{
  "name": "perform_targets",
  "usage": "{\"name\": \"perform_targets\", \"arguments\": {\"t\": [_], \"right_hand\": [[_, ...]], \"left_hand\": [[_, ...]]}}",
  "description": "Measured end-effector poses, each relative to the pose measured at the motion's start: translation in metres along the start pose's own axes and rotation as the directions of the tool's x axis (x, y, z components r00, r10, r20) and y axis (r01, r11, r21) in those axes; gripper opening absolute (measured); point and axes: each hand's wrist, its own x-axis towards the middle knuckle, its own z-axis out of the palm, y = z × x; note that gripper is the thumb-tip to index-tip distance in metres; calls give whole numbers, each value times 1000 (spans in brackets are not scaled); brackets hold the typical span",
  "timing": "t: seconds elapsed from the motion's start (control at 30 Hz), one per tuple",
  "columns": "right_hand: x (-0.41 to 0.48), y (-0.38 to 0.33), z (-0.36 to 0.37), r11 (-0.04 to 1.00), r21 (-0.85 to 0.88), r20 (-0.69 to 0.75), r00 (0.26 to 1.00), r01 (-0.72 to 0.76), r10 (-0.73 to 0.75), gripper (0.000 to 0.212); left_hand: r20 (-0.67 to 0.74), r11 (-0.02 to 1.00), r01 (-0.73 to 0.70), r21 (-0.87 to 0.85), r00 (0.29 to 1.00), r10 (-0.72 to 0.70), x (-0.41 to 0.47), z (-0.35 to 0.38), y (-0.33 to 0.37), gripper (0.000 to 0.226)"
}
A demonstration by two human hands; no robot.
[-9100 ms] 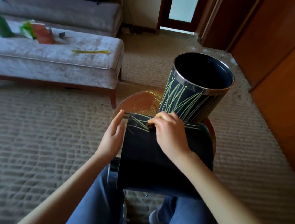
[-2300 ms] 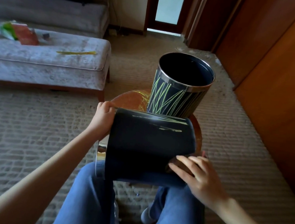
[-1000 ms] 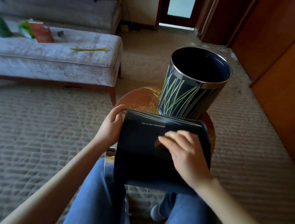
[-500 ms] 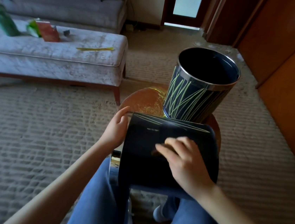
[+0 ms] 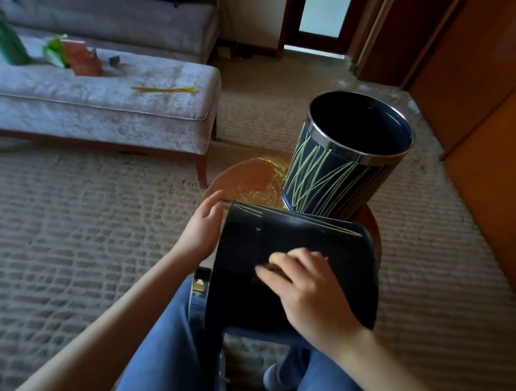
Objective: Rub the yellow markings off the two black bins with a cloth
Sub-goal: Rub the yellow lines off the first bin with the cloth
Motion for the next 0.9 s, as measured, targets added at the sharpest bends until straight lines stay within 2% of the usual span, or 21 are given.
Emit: {"name": "perform_targets", "arguments": {"t": [0.17, 0.27, 0.4, 0.5, 0.57, 0.7, 0.8, 0.87, 0.9], "right_hand": [[60, 19, 17, 977, 56, 101, 974, -207, 201, 27], [91, 32, 29, 952, 48, 215, 934, -302, 286, 20], [60, 13, 24, 976, 25, 51, 975, -216, 215, 30], [16, -11, 11, 999, 45, -1, 1000, -14, 14, 29], [9, -13, 10, 998, 43, 2, 999, 50, -50, 28], [68, 4, 29, 981, 89, 62, 984, -172, 167, 25], [116, 24, 50, 942, 74, 236, 923, -327, 302, 26], [124, 24, 55, 937, 47, 288, 902, -347, 320, 29], [120, 20, 52, 949, 39, 257, 921, -313, 294, 29]], "left_hand": [[-2, 999, -27, -38, 1000, 27, -14, 0, -1, 70], [-30, 996, -91, 24, 995, 91, -30, 3, 6, 56], [-42, 996, -84, 33, 996, 85, -25, 3, 9, 60], [-33, 999, -46, 6, 998, 46, -16, 5, 10, 69], [-27, 999, -50, -1, 998, 50, -17, 6, 9, 65], [-12, 996, -89, 11, 996, 89, -30, 5, 5, 63], [-33, 992, -123, 30, 992, 124, -41, 6, 5, 47], [-42, 993, -121, 17, 992, 121, -42, 7, 8, 46], [-34, 994, -112, 12, 993, 113, -40, 6, 8, 50]]}}
